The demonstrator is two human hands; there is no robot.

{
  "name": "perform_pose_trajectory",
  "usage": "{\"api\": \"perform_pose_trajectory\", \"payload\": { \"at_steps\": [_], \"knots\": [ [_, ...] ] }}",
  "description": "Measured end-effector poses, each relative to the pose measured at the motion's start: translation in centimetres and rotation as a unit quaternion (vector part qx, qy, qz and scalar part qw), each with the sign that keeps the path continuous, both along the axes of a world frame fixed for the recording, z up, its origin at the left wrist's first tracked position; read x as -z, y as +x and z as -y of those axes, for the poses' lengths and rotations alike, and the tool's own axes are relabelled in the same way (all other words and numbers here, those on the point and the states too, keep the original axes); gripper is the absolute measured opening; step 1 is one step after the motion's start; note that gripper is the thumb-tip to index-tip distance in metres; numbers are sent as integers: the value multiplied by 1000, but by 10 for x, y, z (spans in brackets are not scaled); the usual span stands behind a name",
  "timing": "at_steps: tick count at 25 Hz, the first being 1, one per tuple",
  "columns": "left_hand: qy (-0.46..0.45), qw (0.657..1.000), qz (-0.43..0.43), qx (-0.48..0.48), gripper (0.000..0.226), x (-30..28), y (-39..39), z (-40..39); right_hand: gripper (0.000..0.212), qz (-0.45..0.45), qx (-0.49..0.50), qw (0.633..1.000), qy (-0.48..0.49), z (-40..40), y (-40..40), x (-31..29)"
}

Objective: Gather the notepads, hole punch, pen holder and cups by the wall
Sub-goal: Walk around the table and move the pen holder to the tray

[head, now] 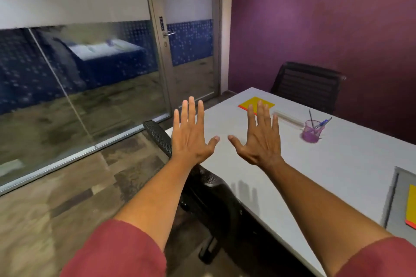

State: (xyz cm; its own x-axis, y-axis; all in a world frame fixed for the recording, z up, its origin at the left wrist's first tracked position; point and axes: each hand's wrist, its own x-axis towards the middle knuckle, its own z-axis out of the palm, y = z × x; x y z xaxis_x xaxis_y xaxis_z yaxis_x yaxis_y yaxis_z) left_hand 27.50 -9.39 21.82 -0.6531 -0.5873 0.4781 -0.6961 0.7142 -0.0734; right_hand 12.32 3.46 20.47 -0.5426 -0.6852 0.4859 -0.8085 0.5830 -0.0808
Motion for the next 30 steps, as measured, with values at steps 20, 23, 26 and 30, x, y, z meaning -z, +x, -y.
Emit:
{"api": "perform_pose_trajectory", "payload": {
  "at_steps": [20,23,26,30],
  "knots": [
    [25,975,-7,-219,104,-15,229,277,99,1,-254,967,-11,367,196,-23],
    [18,971,-8,-240,104,-26,247,330,99,0,-269,963,-9,427,212,-30],
    [18,967,-15,-252,104,-31,264,378,99,1,-288,957,-13,478,229,-38],
    [18,968,-31,-249,104,-29,278,451,99,-7,-284,959,-6,547,244,-40]
  ]
}}
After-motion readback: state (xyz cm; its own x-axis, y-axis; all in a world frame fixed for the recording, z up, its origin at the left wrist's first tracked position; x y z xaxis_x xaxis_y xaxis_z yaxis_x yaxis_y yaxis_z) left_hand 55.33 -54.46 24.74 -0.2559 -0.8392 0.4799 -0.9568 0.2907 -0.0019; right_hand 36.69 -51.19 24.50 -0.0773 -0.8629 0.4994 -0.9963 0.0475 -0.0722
